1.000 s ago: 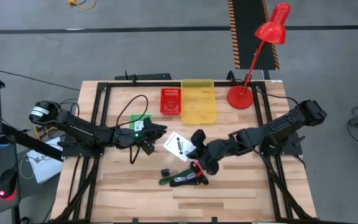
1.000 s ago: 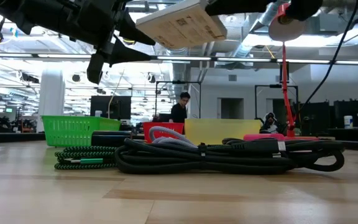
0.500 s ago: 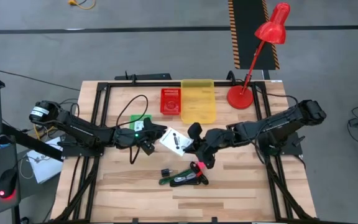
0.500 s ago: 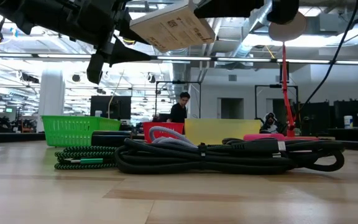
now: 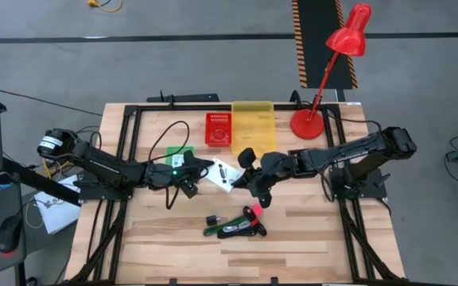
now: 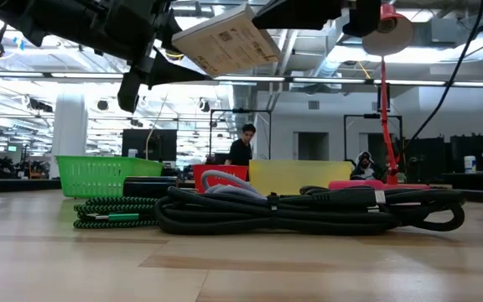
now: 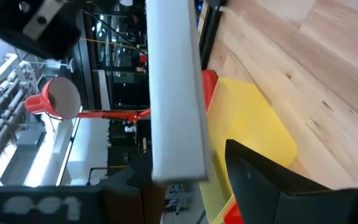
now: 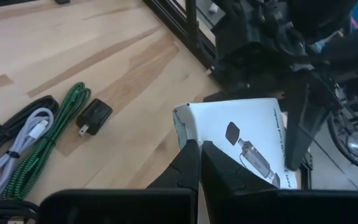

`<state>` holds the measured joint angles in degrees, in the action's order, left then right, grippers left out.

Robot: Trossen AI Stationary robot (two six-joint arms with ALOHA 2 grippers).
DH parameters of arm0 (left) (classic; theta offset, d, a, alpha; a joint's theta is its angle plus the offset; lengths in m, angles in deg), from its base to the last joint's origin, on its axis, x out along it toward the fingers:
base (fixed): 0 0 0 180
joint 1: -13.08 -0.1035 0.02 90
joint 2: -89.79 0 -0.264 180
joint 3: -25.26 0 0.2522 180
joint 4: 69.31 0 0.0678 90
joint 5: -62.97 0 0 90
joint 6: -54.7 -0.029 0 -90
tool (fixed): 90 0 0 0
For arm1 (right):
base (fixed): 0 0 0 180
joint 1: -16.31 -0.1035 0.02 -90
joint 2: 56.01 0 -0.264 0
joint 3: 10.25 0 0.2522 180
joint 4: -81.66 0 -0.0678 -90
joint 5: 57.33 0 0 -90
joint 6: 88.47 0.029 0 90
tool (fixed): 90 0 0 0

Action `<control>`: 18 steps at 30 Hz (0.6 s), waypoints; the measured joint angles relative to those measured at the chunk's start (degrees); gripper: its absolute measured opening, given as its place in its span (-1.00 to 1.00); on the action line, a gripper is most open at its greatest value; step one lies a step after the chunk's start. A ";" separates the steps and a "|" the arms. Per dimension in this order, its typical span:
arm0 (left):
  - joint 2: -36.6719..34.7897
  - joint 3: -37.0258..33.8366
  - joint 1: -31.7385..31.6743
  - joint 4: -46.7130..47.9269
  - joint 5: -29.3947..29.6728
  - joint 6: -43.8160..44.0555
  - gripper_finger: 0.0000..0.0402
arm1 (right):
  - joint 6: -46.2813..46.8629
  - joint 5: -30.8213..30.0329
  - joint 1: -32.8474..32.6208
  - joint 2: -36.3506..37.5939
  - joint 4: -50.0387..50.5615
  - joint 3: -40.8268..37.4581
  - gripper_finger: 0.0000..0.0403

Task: Pick and place items into bin
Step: Put the white card reader box into the green basket

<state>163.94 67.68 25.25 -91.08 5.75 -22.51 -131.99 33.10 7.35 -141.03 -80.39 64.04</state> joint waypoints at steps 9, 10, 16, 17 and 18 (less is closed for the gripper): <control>0.00 0.02 0.00 -4.33 -4.62 1.18 -0.26 | 0.00 1.20 1.78 -0.17 -0.11 -0.02 -1.00; 0.00 0.02 0.00 -4.89 -4.88 1.25 -0.26 | 0.00 1.20 1.79 -0.17 -0.13 -0.02 -1.00; 0.00 0.04 0.00 -4.80 -6.08 1.29 -0.26 | 0.00 1.22 1.72 -0.17 -0.18 -0.02 -1.00; 0.00 0.04 0.00 -4.47 -6.08 1.29 -0.27 | 0.00 1.22 1.74 -0.17 -0.18 -0.02 -1.00; 0.00 0.04 0.00 -4.19 -6.08 1.29 -0.29 | 0.00 1.22 1.74 -0.17 -0.18 -0.02 -1.00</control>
<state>163.94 67.73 25.25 -95.27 -0.33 -21.22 -131.99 34.32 9.09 -141.20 -80.56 64.02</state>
